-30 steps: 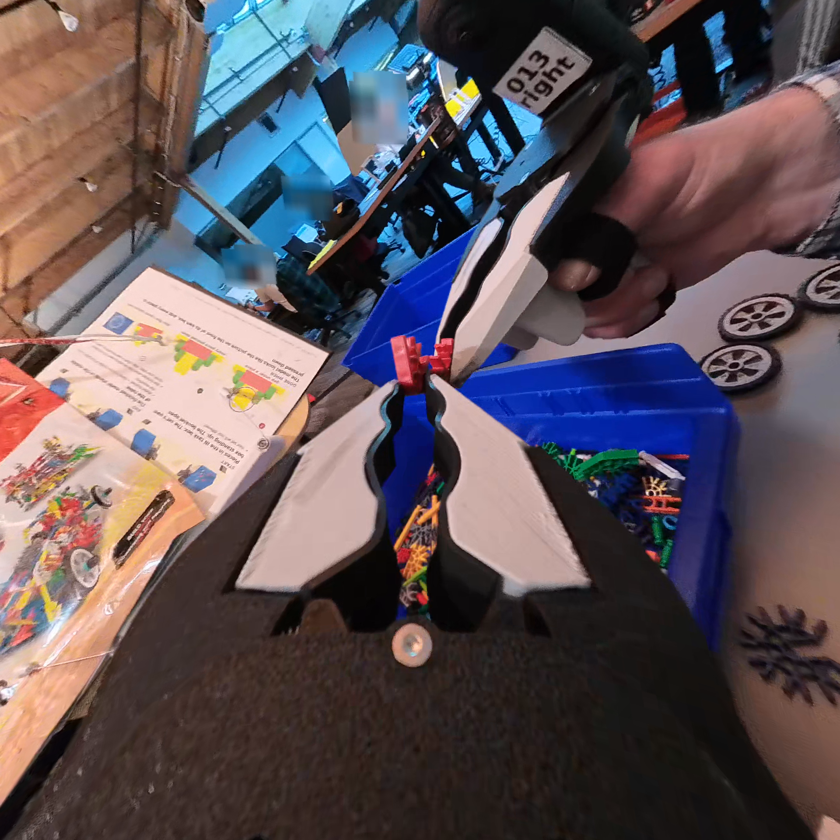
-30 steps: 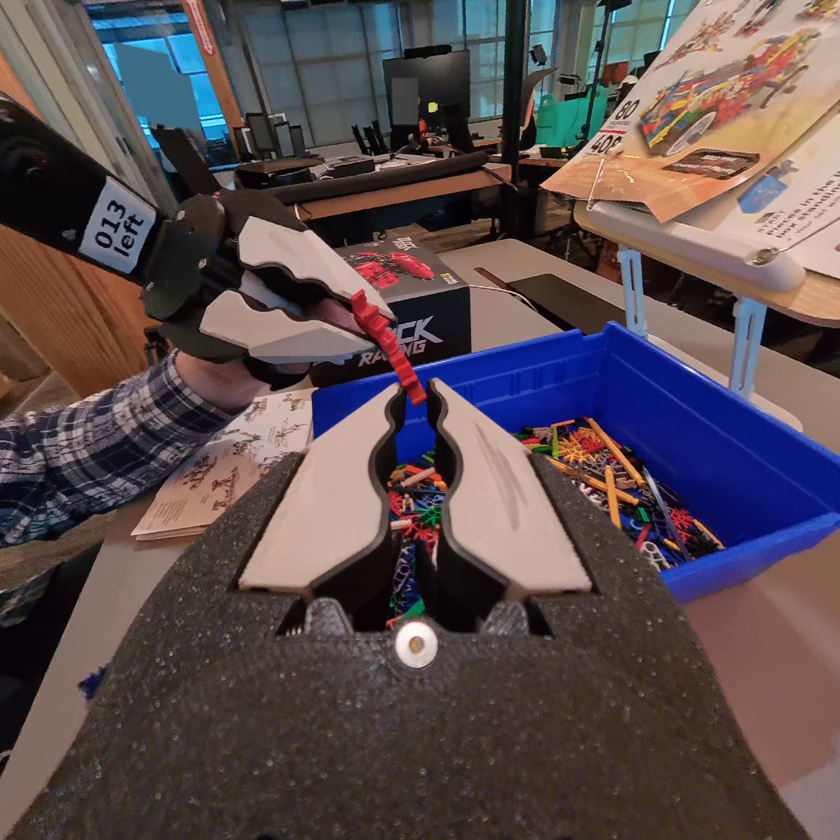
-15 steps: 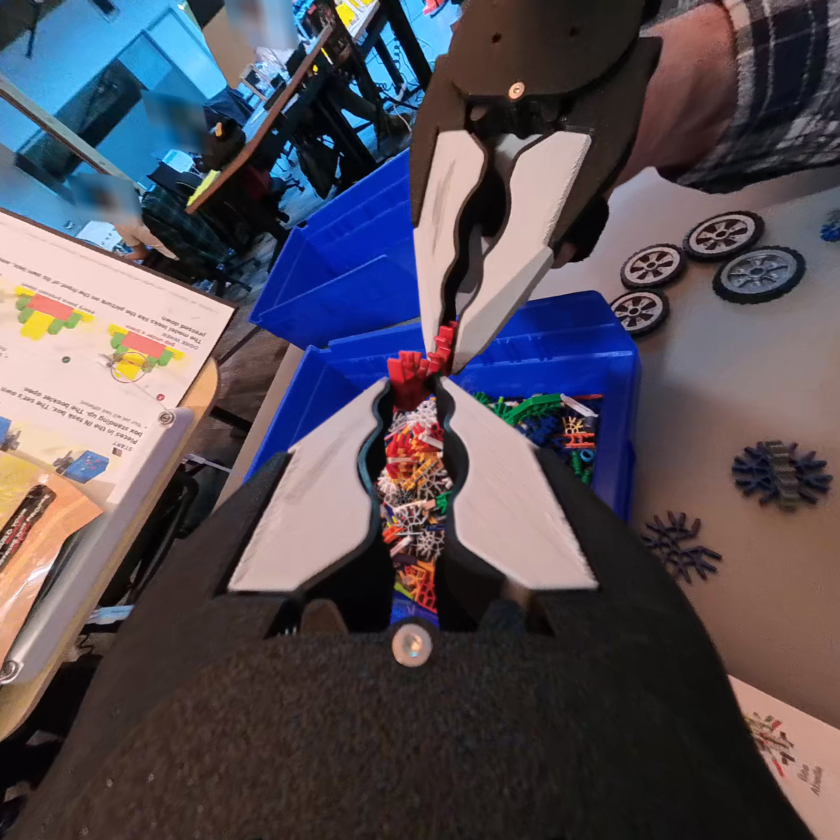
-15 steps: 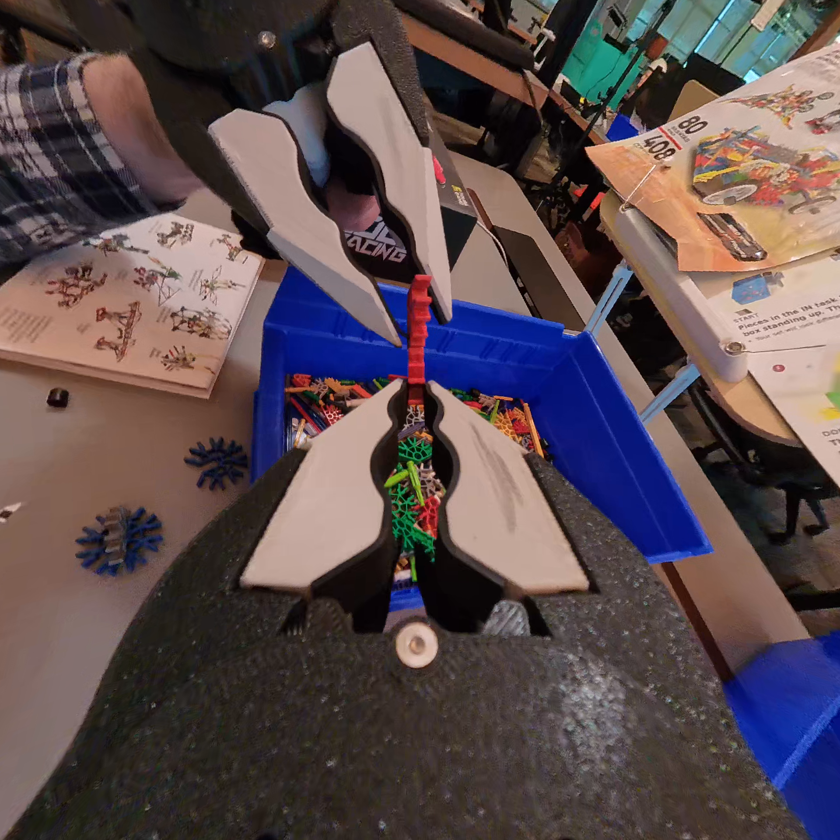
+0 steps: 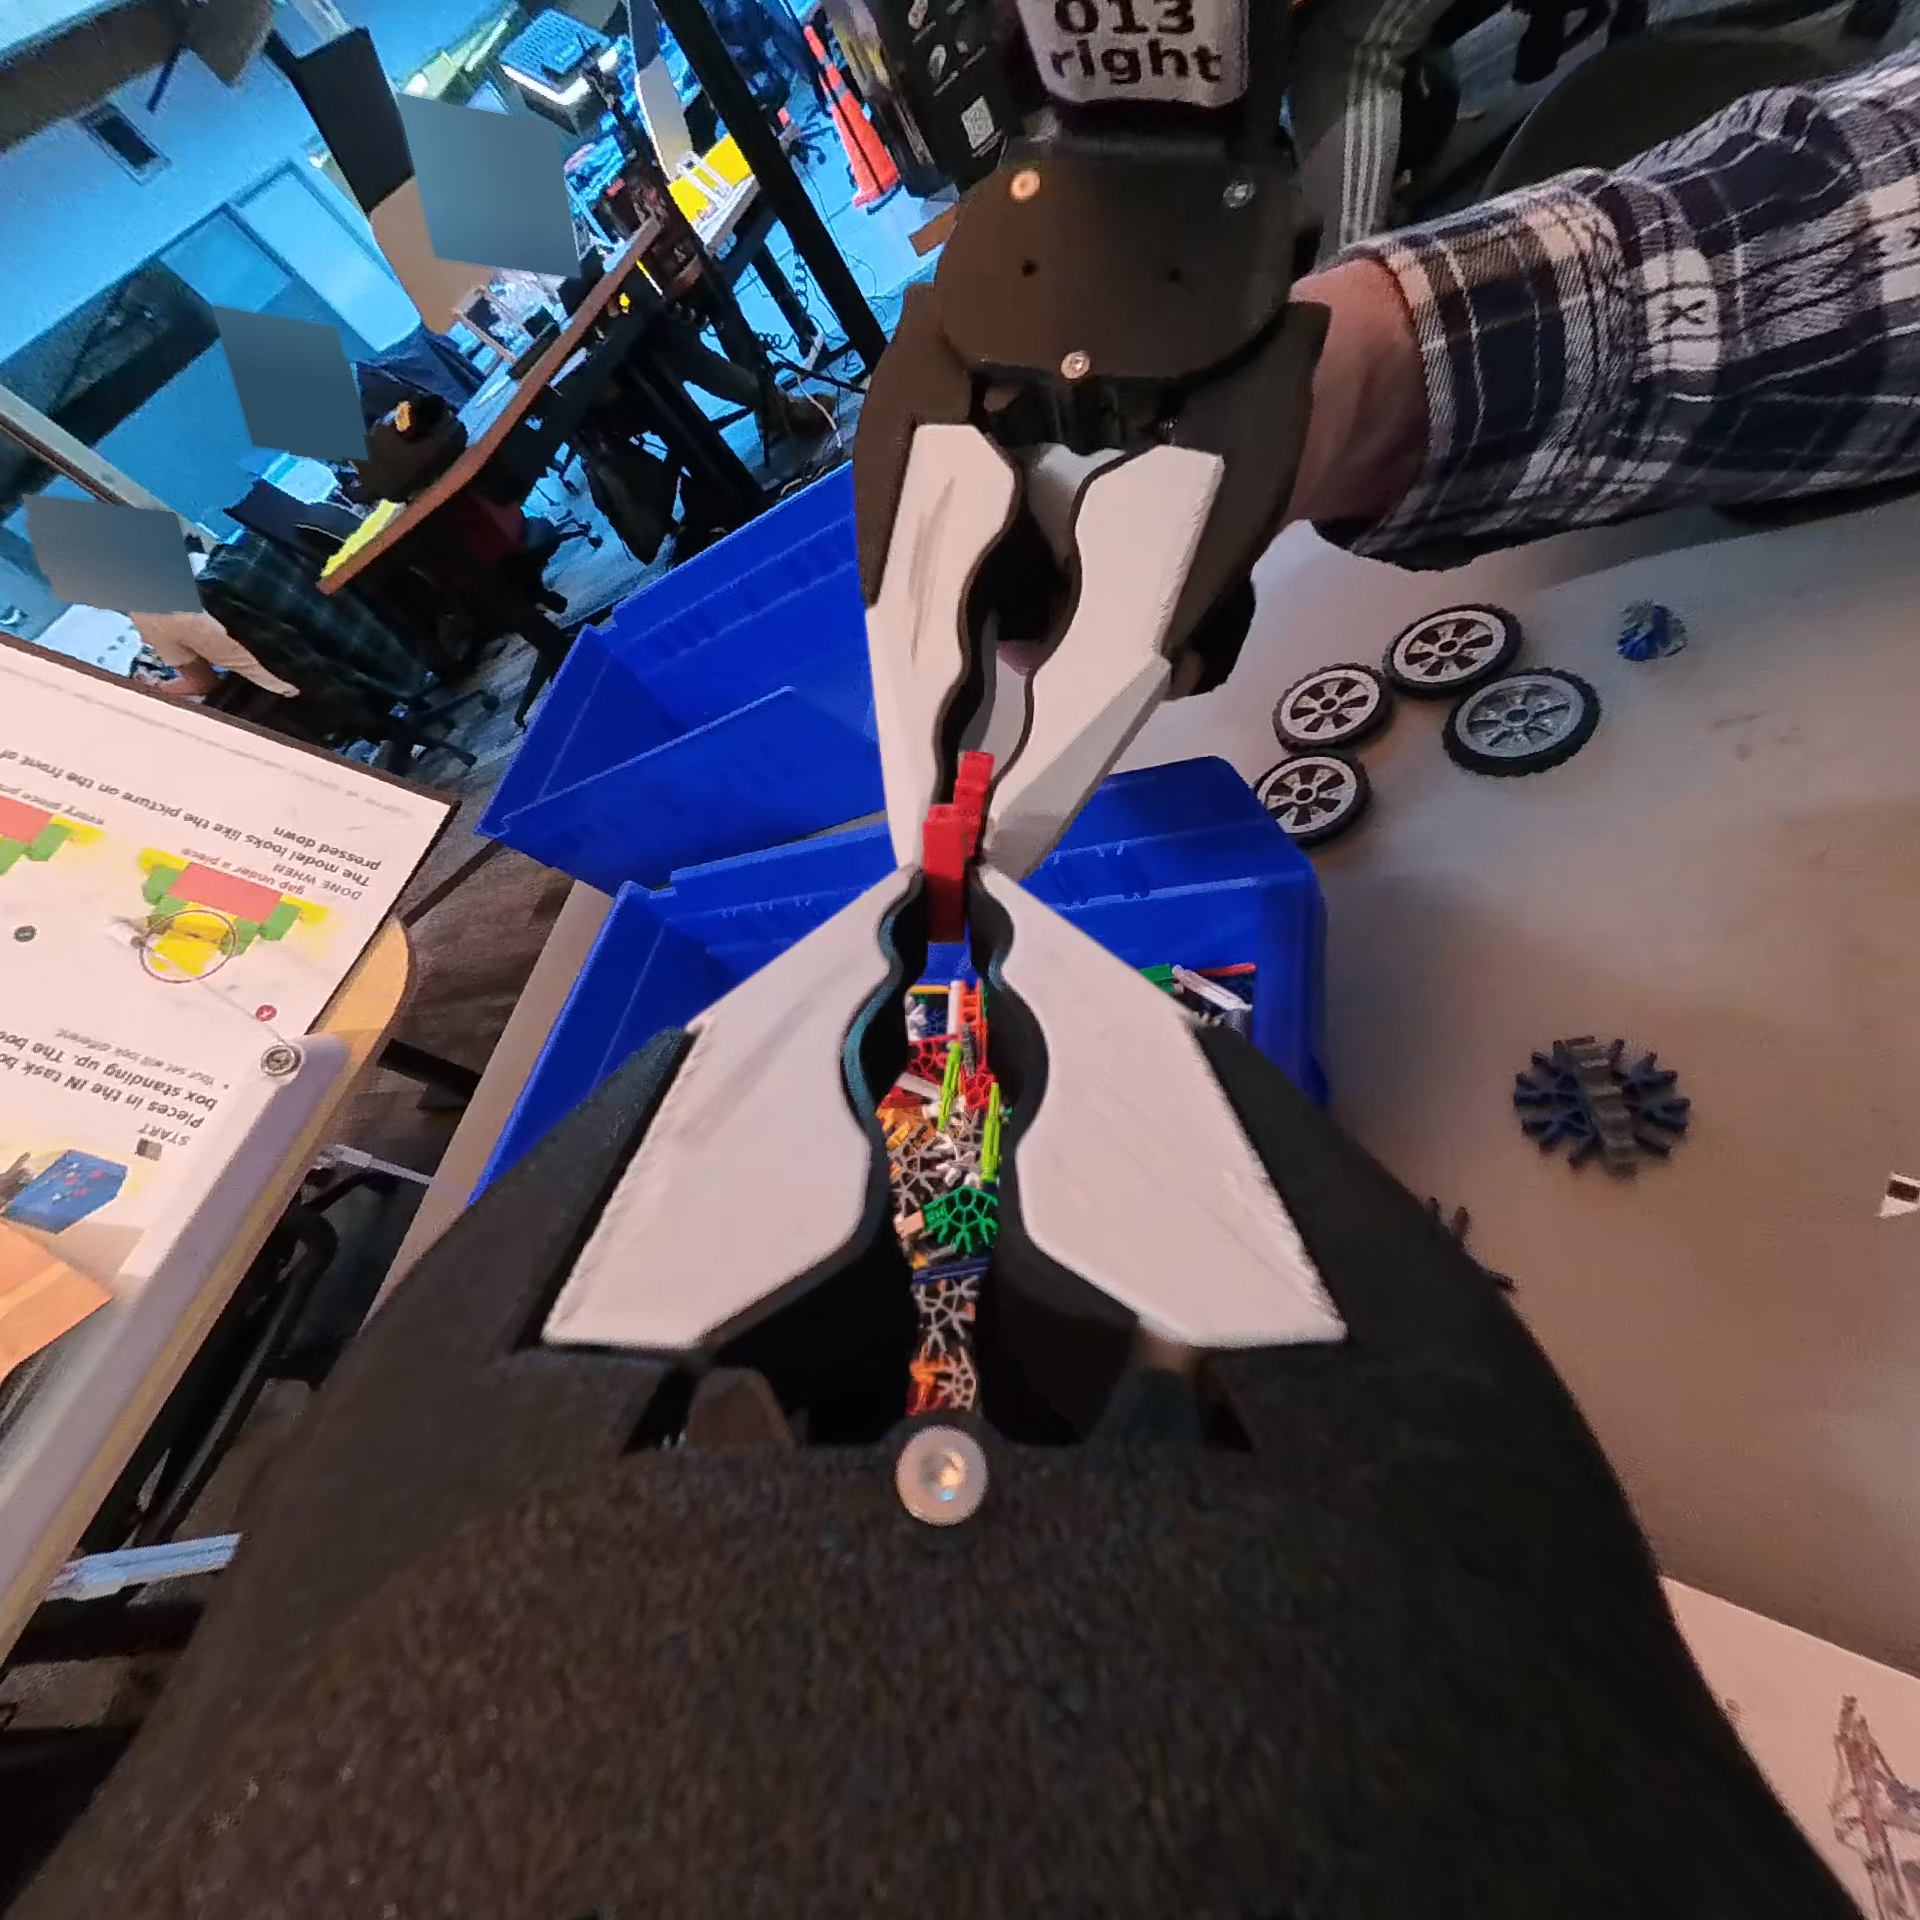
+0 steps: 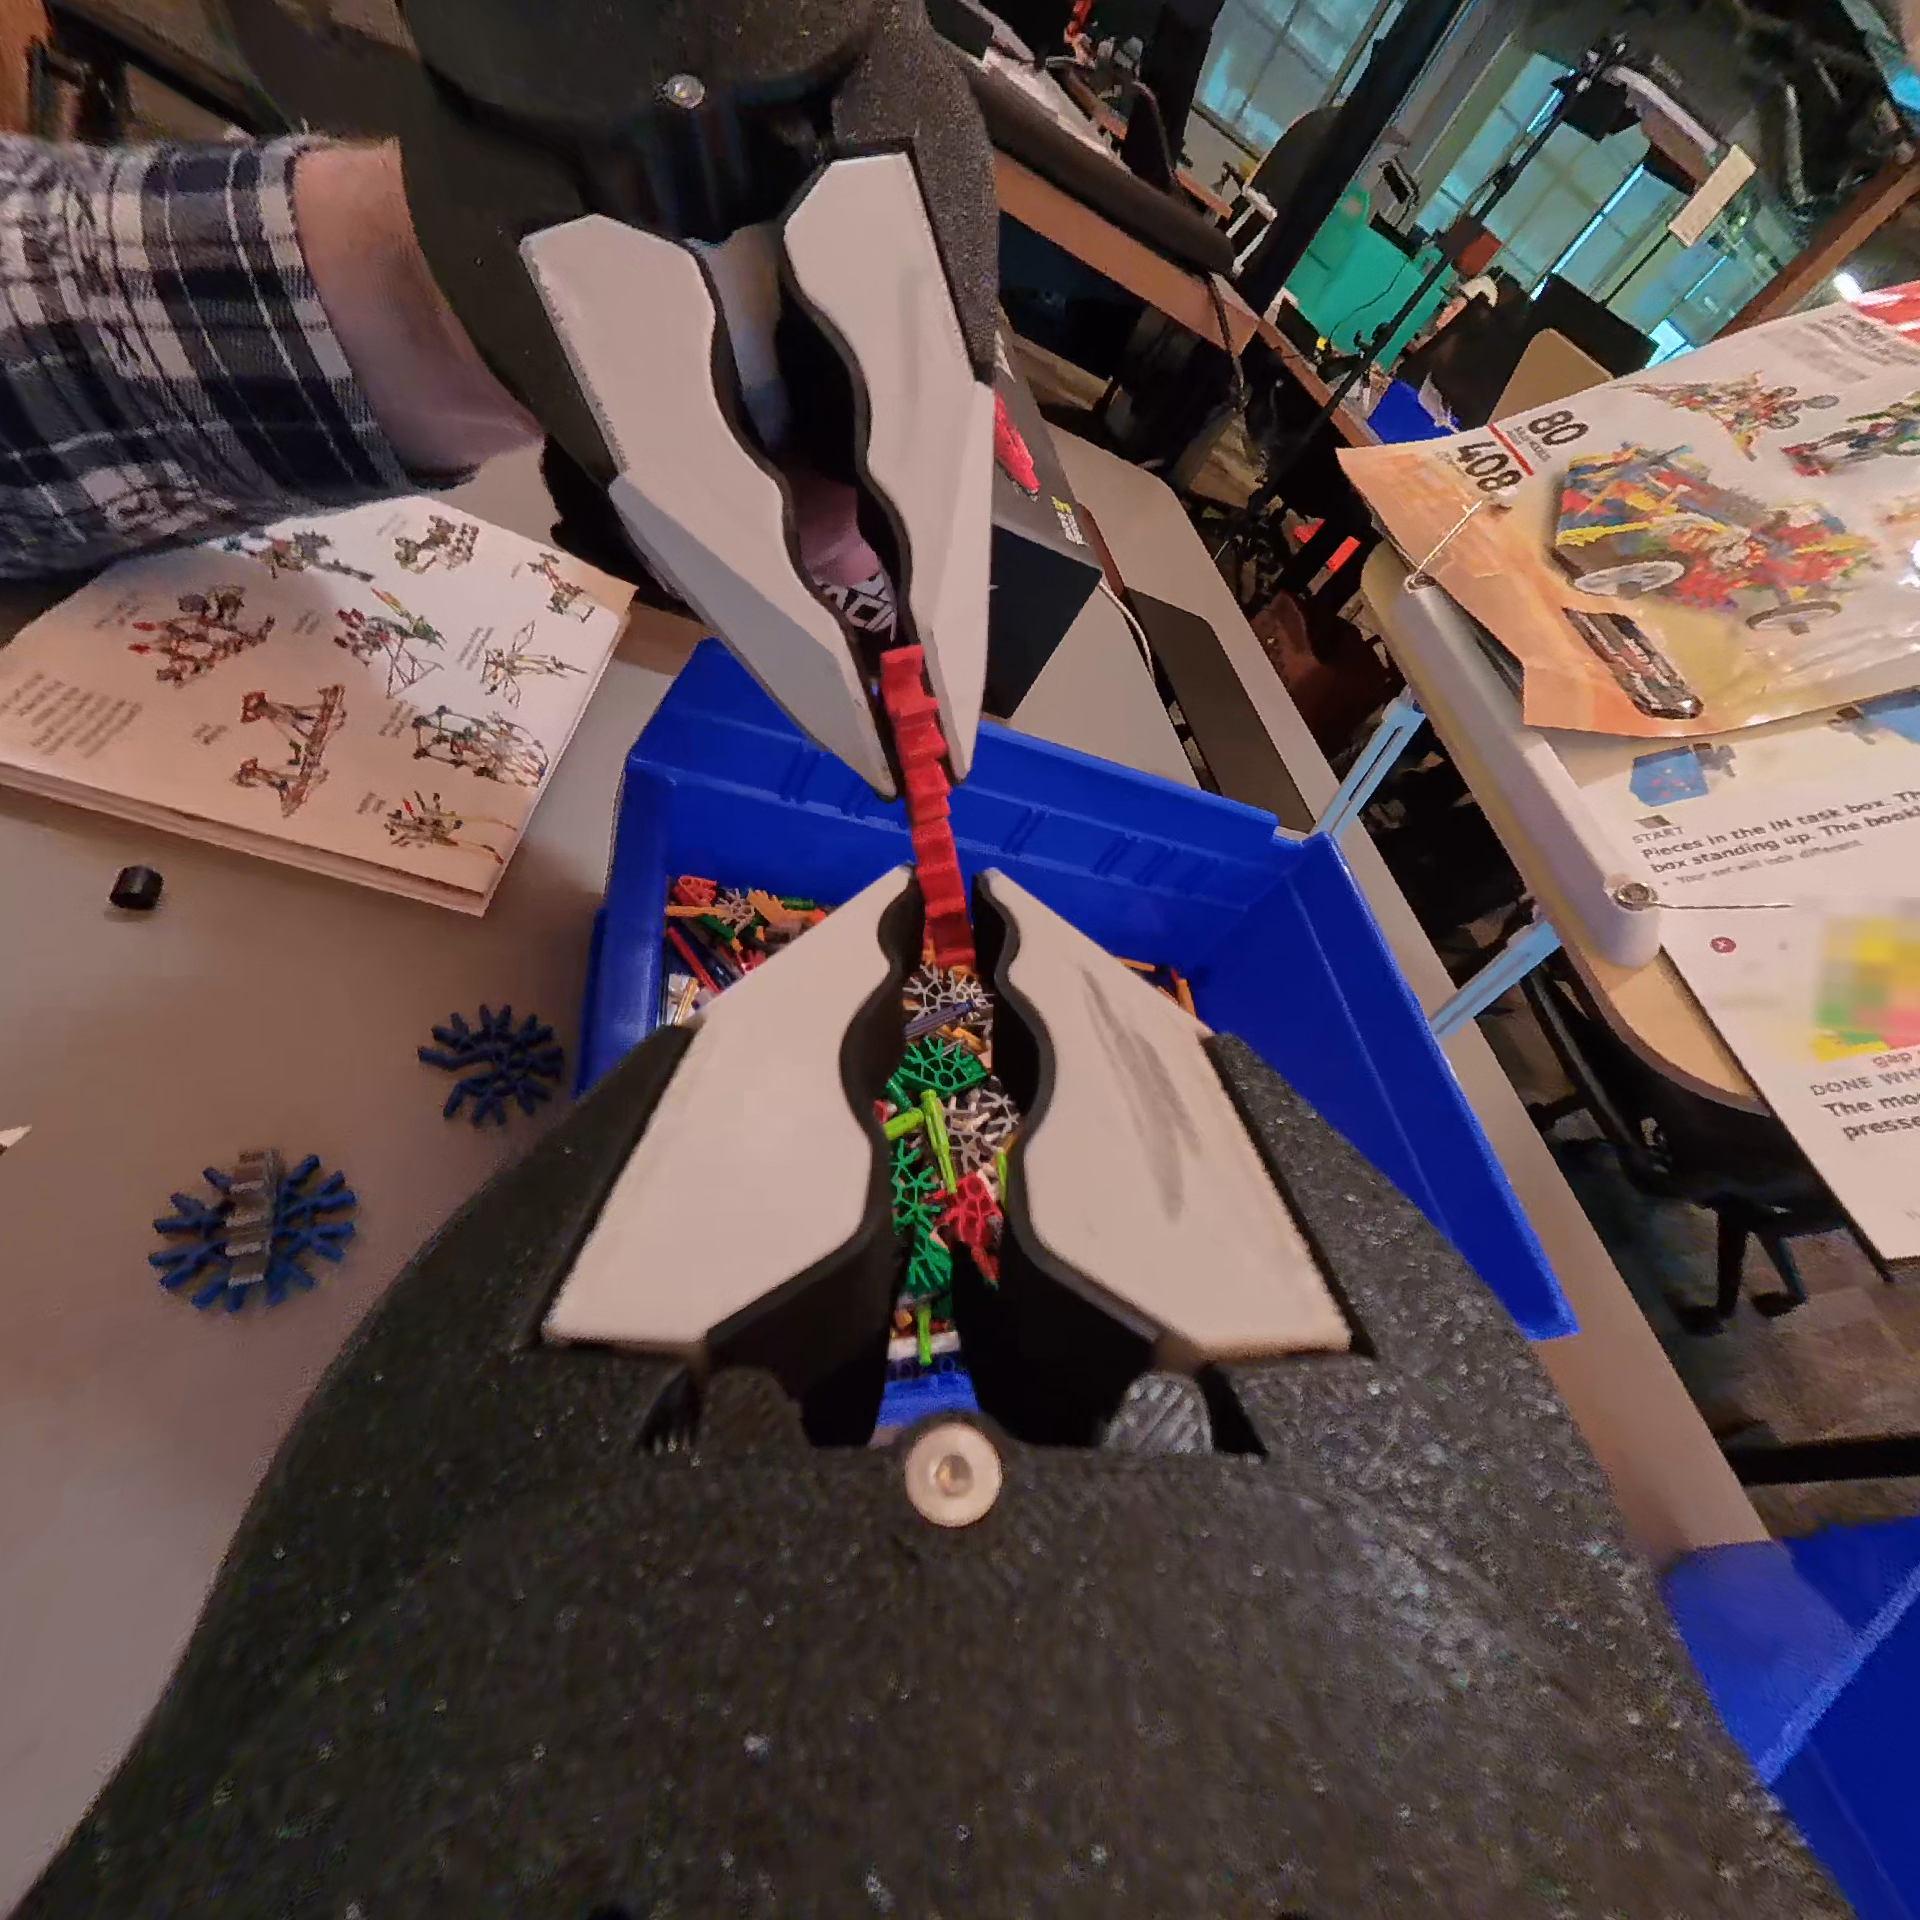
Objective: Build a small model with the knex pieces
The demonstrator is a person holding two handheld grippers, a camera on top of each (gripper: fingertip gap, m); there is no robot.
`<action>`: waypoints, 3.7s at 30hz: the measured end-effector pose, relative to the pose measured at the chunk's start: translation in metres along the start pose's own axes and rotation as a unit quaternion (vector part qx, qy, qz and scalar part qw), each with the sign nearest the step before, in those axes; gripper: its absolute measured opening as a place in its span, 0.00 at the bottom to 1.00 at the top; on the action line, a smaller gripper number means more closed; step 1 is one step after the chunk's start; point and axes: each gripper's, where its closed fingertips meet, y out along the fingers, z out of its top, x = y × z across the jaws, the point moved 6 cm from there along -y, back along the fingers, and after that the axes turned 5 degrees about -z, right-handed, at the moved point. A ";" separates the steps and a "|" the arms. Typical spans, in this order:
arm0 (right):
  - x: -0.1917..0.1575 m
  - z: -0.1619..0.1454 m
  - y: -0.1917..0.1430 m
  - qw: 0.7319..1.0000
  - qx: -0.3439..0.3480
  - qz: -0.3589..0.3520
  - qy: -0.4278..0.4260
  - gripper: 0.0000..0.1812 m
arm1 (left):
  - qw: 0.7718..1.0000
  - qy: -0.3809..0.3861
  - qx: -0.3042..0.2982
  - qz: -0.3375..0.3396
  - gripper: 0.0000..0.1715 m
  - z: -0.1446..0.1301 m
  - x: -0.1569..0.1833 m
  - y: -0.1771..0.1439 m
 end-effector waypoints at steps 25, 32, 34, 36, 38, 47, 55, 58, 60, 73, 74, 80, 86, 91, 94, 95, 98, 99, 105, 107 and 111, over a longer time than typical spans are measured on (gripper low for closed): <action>0.023 -0.029 0.018 0.988 -0.068 -0.082 0.108 0.02 | 0.976 0.040 -0.134 0.166 0.05 -0.019 -0.018 0.035; 0.034 -0.035 0.019 0.977 -0.073 -0.129 0.150 0.01 | 0.960 0.054 -0.159 0.224 0.01 -0.016 -0.017 0.051; 0.037 -0.037 0.018 0.976 -0.083 -0.139 0.148 0.01 | 0.955 0.059 -0.169 0.238 0.01 -0.016 -0.019 0.053; 0.038 -0.036 0.018 0.974 -0.079 -0.138 0.163 0.01 | 0.959 0.046 -0.152 0.234 0.01 -0.016 -0.020 0.052; 0.039 -0.037 0.019 0.969 -0.069 -0.129 0.197 0.01 | 0.953 0.055 -0.168 0.247 0.01 -0.016 -0.020 0.054; 0.050 -0.036 0.012 0.946 -0.012 -0.131 0.297 0.02 | 0.967 -0.099 -0.041 0.229 0.01 -0.010 -0.038 0.029; 0.037 -0.051 0.027 0.964 -0.113 -0.119 0.210 0.15 | 0.960 -0.230 0.054 0.152 0.01 -0.016 -0.045 0.019; 0.039 -0.047 0.024 0.965 -0.094 -0.118 0.214 0.15 | 0.958 -0.244 0.070 0.136 0.02 -0.015 -0.046 0.016; 0.043 -0.041 0.018 0.968 -0.069 -0.124 0.209 0.15 | 0.955 -0.251 0.082 0.135 0.02 -0.015 -0.048 0.013; 0.028 0.000 -0.008 0.982 0.078 -0.007 0.174 0.08 | 0.969 -0.228 0.096 -0.003 0.02 -0.004 -0.027 0.015; 0.027 0.000 -0.008 0.982 0.081 0.001 0.170 0.07 | 0.969 -0.227 0.099 -0.013 0.02 -0.003 -0.026 0.014; 0.020 0.007 -0.014 0.976 0.117 0.048 0.178 0.03 | 0.959 -0.238 0.134 -0.068 0.02 0.004 -0.020 0.007; 0.017 0.010 -0.013 0.976 0.120 0.050 0.174 0.03 | 0.957 -0.238 0.147 -0.080 0.02 0.004 -0.020 0.004; 0.017 0.011 -0.015 0.980 0.114 0.043 0.158 0.02 | 0.962 -0.227 0.138 -0.062 0.05 0.003 -0.021 0.005; 0.019 0.009 -0.015 0.981 0.109 0.041 0.158 0.02 | 0.968 -0.213 0.123 -0.050 0.05 0.002 -0.022 0.004; 0.019 0.009 -0.016 0.981 0.108 0.041 0.157 0.02 | 0.969 -0.210 0.120 -0.047 0.05 0.002 -0.021 0.004; 0.018 0.009 -0.016 0.982 0.105 0.045 0.150 0.02 | 0.970 -0.205 0.124 -0.047 0.05 0.004 -0.021 0.002; 0.017 0.008 -0.016 0.983 0.102 0.045 0.149 0.02 | 0.970 -0.205 0.126 -0.043 0.05 0.005 -0.022 0.001; 0.018 0.008 -0.017 0.983 0.102 0.046 0.148 0.02 | 0.971 -0.199 0.125 -0.043 0.03 0.005 -0.021 -0.001; 0.019 0.008 -0.017 0.981 0.108 0.045 0.154 0.03 | 0.970 -0.199 0.130 -0.045 0.03 0.006 -0.021 -0.001; 0.020 0.007 -0.015 0.980 0.105 0.040 0.162 0.04 | 0.971 -0.196 0.131 -0.045 0.02 0.007 -0.020 0.000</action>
